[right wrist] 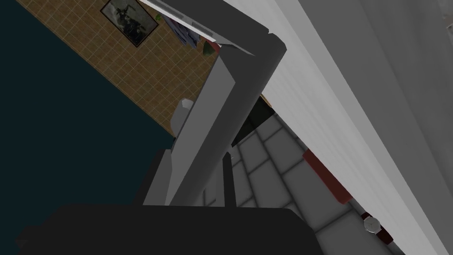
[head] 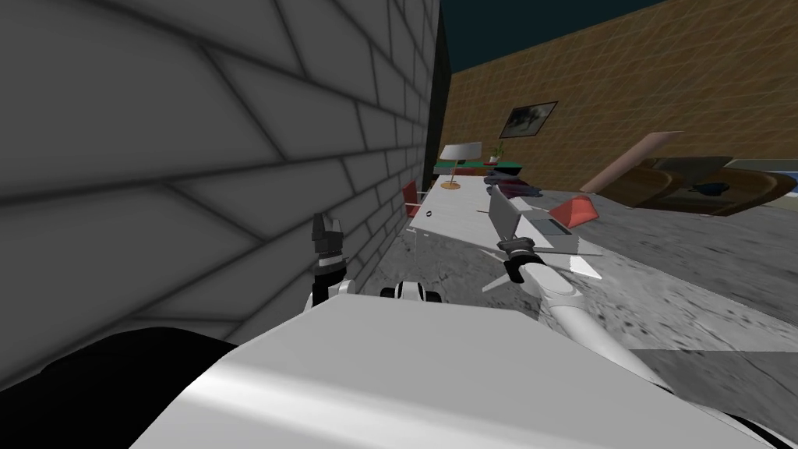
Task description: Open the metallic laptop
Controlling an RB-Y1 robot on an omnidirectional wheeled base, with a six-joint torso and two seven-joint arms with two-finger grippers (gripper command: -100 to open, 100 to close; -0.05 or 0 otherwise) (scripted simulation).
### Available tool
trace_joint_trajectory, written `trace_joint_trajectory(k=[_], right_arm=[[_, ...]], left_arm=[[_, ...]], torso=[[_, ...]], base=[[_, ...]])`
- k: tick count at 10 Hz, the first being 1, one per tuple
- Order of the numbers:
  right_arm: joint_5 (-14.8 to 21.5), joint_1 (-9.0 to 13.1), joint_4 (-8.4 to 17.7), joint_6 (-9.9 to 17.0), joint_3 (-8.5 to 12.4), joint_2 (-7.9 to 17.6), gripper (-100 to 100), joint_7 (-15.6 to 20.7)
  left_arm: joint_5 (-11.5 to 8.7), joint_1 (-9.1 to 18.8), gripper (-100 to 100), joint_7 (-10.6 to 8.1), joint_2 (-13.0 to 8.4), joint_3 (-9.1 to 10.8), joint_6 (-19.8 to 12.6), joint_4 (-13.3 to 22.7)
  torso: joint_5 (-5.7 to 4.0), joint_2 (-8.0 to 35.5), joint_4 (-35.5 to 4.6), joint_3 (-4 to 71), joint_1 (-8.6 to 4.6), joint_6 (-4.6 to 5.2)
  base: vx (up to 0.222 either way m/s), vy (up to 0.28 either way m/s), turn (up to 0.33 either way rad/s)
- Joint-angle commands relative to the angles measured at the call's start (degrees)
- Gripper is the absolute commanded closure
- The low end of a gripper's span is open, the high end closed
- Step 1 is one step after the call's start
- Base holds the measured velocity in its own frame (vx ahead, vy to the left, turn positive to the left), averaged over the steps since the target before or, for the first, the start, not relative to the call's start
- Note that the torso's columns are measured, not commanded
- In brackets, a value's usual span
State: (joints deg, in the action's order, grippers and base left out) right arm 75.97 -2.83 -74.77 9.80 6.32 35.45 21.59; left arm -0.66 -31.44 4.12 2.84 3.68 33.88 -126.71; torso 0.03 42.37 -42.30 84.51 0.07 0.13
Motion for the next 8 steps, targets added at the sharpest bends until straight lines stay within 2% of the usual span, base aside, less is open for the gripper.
trace_joint_trajectory(k=[1,2,3,4,5,8], right_arm=[[3.8,-3.0,-3.0,2.7,-1.5,0.4,100,-4.5],[3.9,-4.1,-4.0,3.5,-1.5,0.4,100,-7.3],[3.9,-4.1,-5.1,4.0,-1.5,0.4,100,-8.9],[4.0,-4.0,-4.3,3.3,-1.3,0.3,100,-7.8],[1.2,-2.8,-3.8,2.7,-0.8,0.0,100,-9.4],[-2.9,-0.7,-2.9,1.6,0.0,-0.4,100,-11.3]], left_arm=[[0.0,0.0,0,0.00,0.0,0.00,0.0,0.0],[0.0,0.0,0,0.00,0.0,0.00,0.0,0.0],[0.0,0.0,0,0.00,0.0,0.00,0.0,0.0],[0.0,0.0,0,0.00,0.0,0.00,0.0,0.0],[0.0,0.0,0,0.00,0.0,0.00,0.0,0.0],[0.0,0.0,0,0.00,0.0,0.01,0.0,0.0]], torso=[[0.03,0.0,0.0,0.0,0.04,-0.02],[-0.03,0.0,0.0,0.0,0.01,-0.23],[-0.01,0.0,0.0,0.0,0.02,-0.17],[0.08,-0.1,0.0,0.0,0.07,-0.07],[0.08,-0.1,0.0,0.1,0.08,-0.11],[0.02,0.0,-0.1,0.0,-0.15,-0.08]], base=[[-0.030,-0.032,0.217],[-0.036,-0.036,0.199],[-0.018,-0.016,0.011],[-0.006,-0.005,-0.011],[-0.024,-0.032,0.000],[-0.041,-0.072,0.007]])
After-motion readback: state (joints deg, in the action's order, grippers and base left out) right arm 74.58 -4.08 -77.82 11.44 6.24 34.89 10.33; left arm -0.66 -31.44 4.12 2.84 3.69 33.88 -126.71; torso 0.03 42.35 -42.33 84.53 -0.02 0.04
